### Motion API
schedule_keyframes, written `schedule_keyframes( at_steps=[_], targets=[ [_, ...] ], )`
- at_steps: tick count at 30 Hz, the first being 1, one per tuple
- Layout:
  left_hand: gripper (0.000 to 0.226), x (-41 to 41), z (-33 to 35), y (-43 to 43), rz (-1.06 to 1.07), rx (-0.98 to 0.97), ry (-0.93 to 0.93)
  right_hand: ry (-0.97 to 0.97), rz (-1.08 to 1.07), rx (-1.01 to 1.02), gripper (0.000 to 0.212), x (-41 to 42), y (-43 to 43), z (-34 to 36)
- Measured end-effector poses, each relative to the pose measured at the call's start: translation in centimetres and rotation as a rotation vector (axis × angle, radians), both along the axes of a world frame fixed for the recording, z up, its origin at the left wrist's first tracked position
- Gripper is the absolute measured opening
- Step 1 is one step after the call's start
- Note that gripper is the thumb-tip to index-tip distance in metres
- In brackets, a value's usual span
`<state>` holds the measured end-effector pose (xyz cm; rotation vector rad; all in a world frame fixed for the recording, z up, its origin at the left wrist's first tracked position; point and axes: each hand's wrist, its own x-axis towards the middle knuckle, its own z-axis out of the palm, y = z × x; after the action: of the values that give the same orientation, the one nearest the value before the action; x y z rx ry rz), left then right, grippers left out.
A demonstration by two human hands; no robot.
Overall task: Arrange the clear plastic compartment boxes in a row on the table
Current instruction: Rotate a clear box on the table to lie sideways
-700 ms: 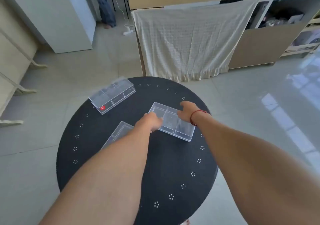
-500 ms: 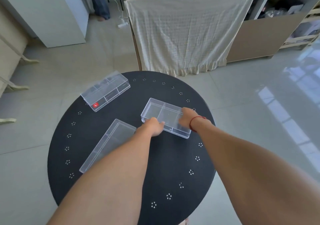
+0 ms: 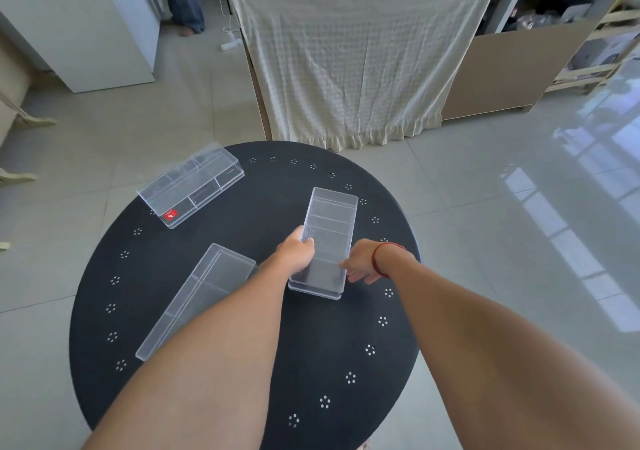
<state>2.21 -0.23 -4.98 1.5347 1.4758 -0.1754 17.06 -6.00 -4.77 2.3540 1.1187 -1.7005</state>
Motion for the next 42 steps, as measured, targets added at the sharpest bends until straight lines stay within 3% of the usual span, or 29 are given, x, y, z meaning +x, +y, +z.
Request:
schedule_keyframes(
  at_steps=[6,10,13,16,19,22,26,33,35,38,42],
  targets=[
    [0.066,0.2,0.7,0.8,-0.086,0.051,-0.026,0.129,-0.034,0.02,0.036,-0.9,-1.0,0.1],
    [0.061,0.7,1.4,1.3,-0.181,0.205,-0.013,-0.097,0.042,0.178,0.046,-0.6,-1.1,0.8],
    [0.056,1.4,2.1,1.3,-0.269,0.351,0.055,-0.244,-0.184,0.281,0.051,0.6,-0.8,1.4],
    [0.065,1.8,2.6,1.4,-0.378,0.552,0.092,-0.373,-0.39,0.364,0.056,2.0,-0.7,1.8],
    [0.081,2.1,2.8,0.9,-0.458,0.696,0.142,-0.339,-0.425,0.441,0.079,2.4,-0.4,2.0],
    [0.074,2.3,2.3,0.5,-0.469,0.784,0.142,-0.244,-0.394,0.503,0.087,2.1,-0.5,2.3],
    [0.064,2.2,2.0,0.3,-0.404,0.794,0.057,-0.122,-0.562,0.539,0.054,1.6,-0.3,3.2],
    [0.053,1.7,2.2,-0.5,-0.334,0.675,0.035,-0.147,-0.841,0.449,0.05,1.0,-0.2,2.8],
    [0.048,1.8,2.5,-0.8,-0.206,0.623,0.133,-0.131,-0.917,0.443,0.045,0.8,-0.5,2.6],
    [0.049,1.6,2.9,-1.4,0.048,0.425,0.13,-0.144,-0.977,0.468,0.039,0.4,-1.2,2.0],
    [0.036,0.9,2.7,-1.4,0.116,0.314,0.062,-0.142,-1.001,0.545,0.035,-0.1,-2.1,1.6]
  ],
)
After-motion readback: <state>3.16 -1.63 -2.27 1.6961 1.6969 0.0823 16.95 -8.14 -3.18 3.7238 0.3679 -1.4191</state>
